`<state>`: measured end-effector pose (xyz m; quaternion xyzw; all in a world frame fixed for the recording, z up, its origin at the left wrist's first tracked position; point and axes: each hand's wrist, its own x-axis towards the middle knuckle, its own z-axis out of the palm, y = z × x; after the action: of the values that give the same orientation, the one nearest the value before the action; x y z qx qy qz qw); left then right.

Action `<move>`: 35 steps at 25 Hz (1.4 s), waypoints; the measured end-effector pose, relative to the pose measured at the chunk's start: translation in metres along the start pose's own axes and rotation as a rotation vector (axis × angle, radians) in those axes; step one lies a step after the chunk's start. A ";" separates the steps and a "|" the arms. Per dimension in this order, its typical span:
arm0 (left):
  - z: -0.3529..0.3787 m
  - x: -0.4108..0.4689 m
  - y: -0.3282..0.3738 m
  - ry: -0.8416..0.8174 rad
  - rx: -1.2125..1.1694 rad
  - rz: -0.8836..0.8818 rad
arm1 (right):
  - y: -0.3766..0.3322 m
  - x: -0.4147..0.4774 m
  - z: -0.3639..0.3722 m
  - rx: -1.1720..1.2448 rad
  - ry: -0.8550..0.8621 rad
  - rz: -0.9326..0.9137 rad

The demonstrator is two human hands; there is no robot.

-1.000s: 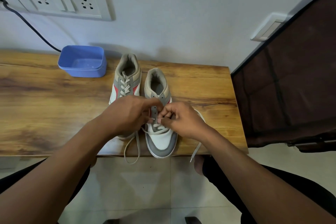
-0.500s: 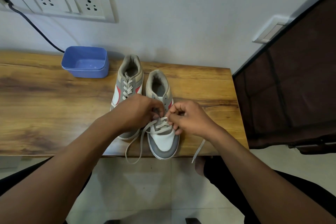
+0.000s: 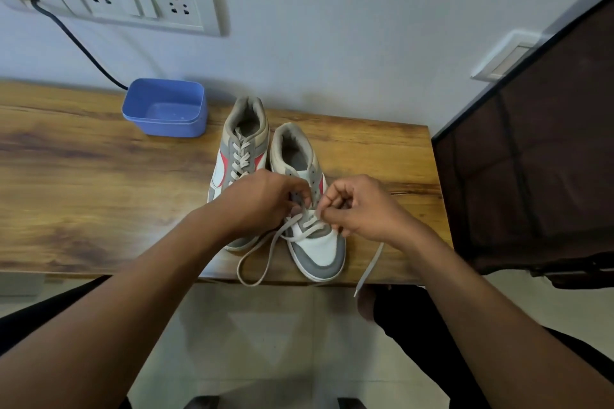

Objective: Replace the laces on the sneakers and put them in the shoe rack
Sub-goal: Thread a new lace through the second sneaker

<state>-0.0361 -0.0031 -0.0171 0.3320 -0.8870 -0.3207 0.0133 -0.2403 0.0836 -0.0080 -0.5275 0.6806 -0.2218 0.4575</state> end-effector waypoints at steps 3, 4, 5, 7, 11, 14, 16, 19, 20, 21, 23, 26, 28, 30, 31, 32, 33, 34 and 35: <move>0.000 -0.001 -0.001 -0.003 0.022 -0.010 | -0.005 0.002 0.013 -0.043 -0.021 -0.051; 0.000 0.000 -0.002 -0.007 0.032 -0.016 | -0.004 0.003 0.007 -0.063 -0.015 -0.046; 0.000 0.000 -0.002 -0.015 0.038 -0.022 | -0.001 0.003 -0.004 -0.079 0.007 -0.034; -0.002 -0.001 -0.002 -0.029 0.042 -0.025 | 0.002 0.005 -0.022 -0.078 0.044 -0.006; -0.001 -0.001 0.001 -0.011 0.030 -0.024 | -0.005 0.005 -0.001 -0.044 -0.026 -0.026; -0.001 -0.003 0.001 -0.014 0.027 -0.029 | -0.004 0.006 -0.003 -0.098 0.004 -0.072; 0.000 -0.003 -0.001 -0.021 0.007 -0.038 | 0.002 0.007 -0.026 -0.084 0.075 -0.041; 0.000 -0.002 -0.002 -0.016 -0.011 -0.042 | 0.003 0.006 -0.027 -0.111 0.025 -0.049; 0.001 -0.001 -0.002 -0.012 -0.006 -0.037 | 0.002 0.007 -0.018 -0.125 -0.010 -0.063; 0.001 -0.001 -0.002 -0.008 0.004 -0.033 | 0.000 0.008 -0.009 -0.158 -0.025 -0.085; 0.001 -0.001 -0.001 0.001 0.014 -0.023 | -0.002 0.008 -0.008 -0.245 0.010 -0.113; 0.002 -0.001 -0.003 0.004 0.003 -0.017 | 0.002 0.005 -0.037 -0.304 0.089 -0.047; 0.002 0.000 -0.004 0.003 0.002 -0.015 | 0.002 0.002 -0.035 -0.279 0.025 -0.031; 0.002 0.000 -0.003 0.008 0.009 -0.007 | -0.001 0.002 -0.015 -0.272 -0.051 -0.082; 0.002 0.000 -0.003 0.015 0.014 -0.002 | -0.003 0.003 -0.008 -0.285 -0.052 -0.115; 0.002 0.000 -0.003 0.023 0.019 0.005 | -0.003 0.004 -0.009 -0.298 -0.032 -0.129; 0.002 0.000 -0.004 0.027 0.022 0.012 | -0.001 0.005 -0.015 -0.302 -0.004 -0.114; 0.002 0.000 -0.005 0.033 0.025 0.019 | 0.001 0.006 -0.025 -0.299 0.017 -0.086; 0.002 0.000 -0.006 0.043 0.033 0.027 | 0.002 0.006 -0.032 -0.293 0.024 -0.060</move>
<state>-0.0333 -0.0055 -0.0219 0.3271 -0.8961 -0.2985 0.0312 -0.2693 0.0733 0.0040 -0.6061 0.6950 -0.1399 0.3606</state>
